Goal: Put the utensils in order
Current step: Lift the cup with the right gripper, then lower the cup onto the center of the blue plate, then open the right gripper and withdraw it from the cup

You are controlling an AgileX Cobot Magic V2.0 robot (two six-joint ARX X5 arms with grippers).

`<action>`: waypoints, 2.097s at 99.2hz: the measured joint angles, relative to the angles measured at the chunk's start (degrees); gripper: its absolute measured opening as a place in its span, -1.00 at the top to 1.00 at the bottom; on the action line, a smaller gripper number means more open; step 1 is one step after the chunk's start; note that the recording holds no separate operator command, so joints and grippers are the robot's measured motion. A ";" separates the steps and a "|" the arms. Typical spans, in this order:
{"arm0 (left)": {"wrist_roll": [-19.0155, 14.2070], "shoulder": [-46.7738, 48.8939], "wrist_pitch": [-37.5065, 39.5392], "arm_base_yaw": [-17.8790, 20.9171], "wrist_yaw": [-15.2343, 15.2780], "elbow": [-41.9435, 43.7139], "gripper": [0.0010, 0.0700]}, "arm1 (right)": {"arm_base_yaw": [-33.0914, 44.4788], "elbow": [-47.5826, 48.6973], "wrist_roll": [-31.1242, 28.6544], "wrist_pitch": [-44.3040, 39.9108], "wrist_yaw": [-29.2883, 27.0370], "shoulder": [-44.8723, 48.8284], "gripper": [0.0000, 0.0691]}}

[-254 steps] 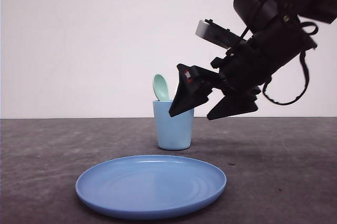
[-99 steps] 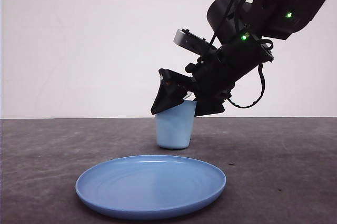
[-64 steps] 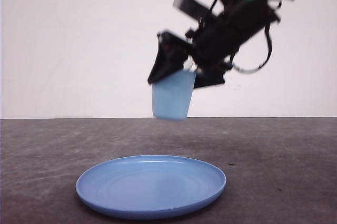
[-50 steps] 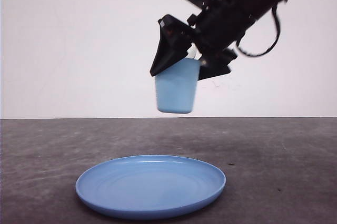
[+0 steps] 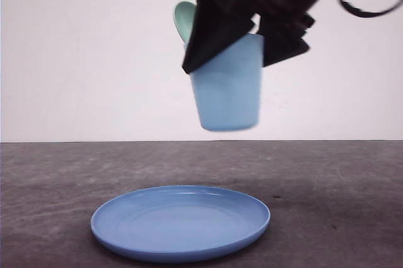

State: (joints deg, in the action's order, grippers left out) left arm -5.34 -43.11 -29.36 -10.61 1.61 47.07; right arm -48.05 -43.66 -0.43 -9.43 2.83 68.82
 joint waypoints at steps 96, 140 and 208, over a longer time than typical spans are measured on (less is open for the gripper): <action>0.00 0.00 -0.17 0.00 -0.02 0.00 0.33 | -6.64 12.00 -2.86 29.22 -1.29 11.58 -0.46; 0.00 0.00 -0.11 0.00 -0.02 0.00 0.33 | -7.39 12.00 -2.86 29.68 -1.31 14.16 -0.46; 0.00 0.00 -0.04 -0.02 0.00 0.00 0.33 | -6.64 11.50 -3.04 8.96 0.04 5.11 -0.97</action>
State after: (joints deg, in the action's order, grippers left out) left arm -5.34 -43.11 -29.41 -10.63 1.61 47.07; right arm -54.70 -32.16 -3.46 -0.47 2.87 73.93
